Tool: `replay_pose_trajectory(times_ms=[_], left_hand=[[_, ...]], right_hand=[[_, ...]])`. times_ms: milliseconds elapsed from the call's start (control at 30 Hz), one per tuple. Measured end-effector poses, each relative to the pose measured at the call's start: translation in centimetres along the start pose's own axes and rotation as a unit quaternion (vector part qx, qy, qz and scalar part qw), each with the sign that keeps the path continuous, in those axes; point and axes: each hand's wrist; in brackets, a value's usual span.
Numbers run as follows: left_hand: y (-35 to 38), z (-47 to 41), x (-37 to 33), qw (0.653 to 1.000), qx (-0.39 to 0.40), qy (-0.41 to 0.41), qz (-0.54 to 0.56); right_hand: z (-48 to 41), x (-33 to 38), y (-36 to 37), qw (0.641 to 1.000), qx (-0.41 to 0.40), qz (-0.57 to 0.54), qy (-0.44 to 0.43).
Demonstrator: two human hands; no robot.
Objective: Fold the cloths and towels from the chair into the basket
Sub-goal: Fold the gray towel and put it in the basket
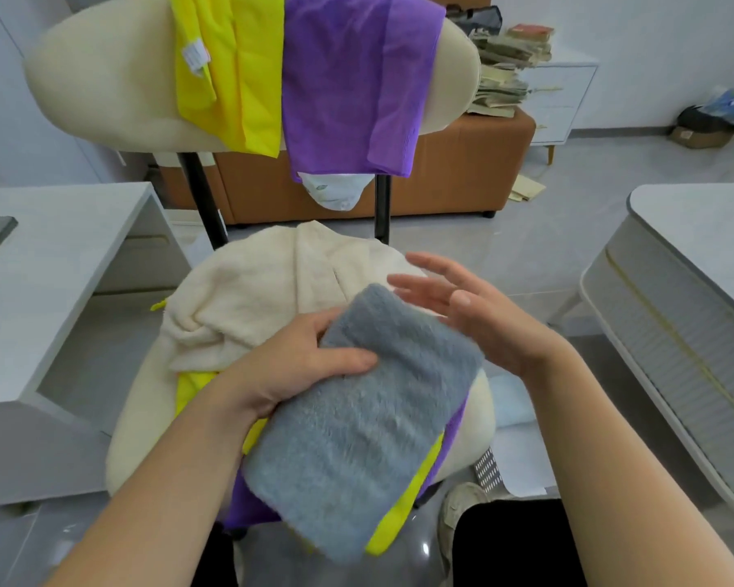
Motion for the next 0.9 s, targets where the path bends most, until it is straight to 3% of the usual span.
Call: replay_pose_trajectory(times_ms=[67, 133, 233, 300, 433, 533, 633, 800, 900], left_hand=[[0.0, 0.3, 0.1, 0.996, 0.008, 0.010, -0.089], [0.1, 0.2, 0.2, 0.986, -0.032, 0.014, -0.161], [-0.1, -0.2, 0.4, 0.960, -0.134, 0.000, -0.246], [-0.3, -0.4, 0.6, 0.956, -0.150, -0.028, -0.249], [-1.9, 0.1, 0.9, 0.980, -0.081, -0.093, -0.157], [-3.5, 1.1, 1.1, 0.988, -0.064, -0.087, -0.111], [-4.0, 1.2, 1.6, 0.993, -0.115, -0.032, 0.021], [-3.0, 0.6, 1.2, 0.954, -0.224, 0.013, 0.200], [-2.2, 0.7, 0.7, 0.945, -0.189, 0.002, 0.268]], right_hand=[[0.2, 0.4, 0.5, 0.998, 0.064, -0.003, 0.022], [0.4, 0.6, 1.0, 0.992, 0.110, 0.018, 0.053], [0.3, 0.5, 1.7, 0.974, 0.131, 0.168, 0.074], [0.0, 0.2, 1.8, 0.961, 0.114, 0.243, 0.071], [-0.1, 0.2, 1.1, 0.988, -0.009, 0.147, 0.052], [-0.1, 0.2, 0.3, 0.995, -0.087, 0.053, 0.013], [-0.1, 0.1, 0.5, 0.991, -0.131, -0.033, 0.003], [-0.7, -0.8, 2.0, 0.984, -0.149, -0.072, 0.064], [-1.4, -1.5, 2.7, 0.969, -0.214, -0.071, 0.101]])
Point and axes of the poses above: each hand's wrist, its own z-axis away from the middle knuckle, its own y-axis out of the palm, x = y × z, and after that the axes turned 12 degrees about -y, right-handed
